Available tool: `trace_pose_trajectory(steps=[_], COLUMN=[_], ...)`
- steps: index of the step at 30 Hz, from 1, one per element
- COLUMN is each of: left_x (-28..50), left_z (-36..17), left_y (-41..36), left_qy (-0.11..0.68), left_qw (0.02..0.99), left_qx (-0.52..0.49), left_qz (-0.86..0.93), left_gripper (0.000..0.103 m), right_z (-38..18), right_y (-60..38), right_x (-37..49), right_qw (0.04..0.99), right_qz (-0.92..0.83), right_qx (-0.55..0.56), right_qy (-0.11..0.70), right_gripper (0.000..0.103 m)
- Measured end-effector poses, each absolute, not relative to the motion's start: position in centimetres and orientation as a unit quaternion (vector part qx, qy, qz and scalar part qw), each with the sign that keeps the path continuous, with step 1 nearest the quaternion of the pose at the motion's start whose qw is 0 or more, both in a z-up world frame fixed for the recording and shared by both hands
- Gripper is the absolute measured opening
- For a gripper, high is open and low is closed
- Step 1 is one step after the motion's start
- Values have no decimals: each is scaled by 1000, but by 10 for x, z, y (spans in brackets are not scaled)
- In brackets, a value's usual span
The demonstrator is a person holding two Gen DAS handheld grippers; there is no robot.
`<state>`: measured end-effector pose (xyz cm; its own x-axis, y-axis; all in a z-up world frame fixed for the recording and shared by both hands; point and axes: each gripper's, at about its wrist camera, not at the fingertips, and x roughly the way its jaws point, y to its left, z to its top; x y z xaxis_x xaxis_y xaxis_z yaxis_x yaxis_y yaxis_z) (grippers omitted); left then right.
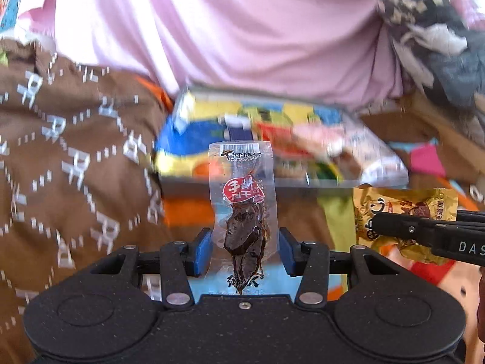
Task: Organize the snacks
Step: 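Lift and carry the jerky pack with left tool while right tool carries the gold packet to tray, then lower both tools into the tray and open them to release the jerky and gold packet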
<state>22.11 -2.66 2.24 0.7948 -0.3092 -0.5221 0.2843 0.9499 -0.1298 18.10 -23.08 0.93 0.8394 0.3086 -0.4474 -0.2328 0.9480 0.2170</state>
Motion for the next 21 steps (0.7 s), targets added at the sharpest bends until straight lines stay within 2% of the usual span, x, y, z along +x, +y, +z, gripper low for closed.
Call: trace_pose_trajectory(steps=[11,21], left_x=[310,368], left_z=[67,55], left_y=[-40,-35], left_qy=[259,315], left_qw=[955,942], left_qx=[-23,0], left_qz=[-142,-117], left_gripper=[48,48], right_z=[58,36], right_y=[-237,-238], right_x=[281,373], right_qw=[957,920], right_qz=[149,165], right_qx=[99,212], right_qy=[227,286], right_gripper=[19,19])
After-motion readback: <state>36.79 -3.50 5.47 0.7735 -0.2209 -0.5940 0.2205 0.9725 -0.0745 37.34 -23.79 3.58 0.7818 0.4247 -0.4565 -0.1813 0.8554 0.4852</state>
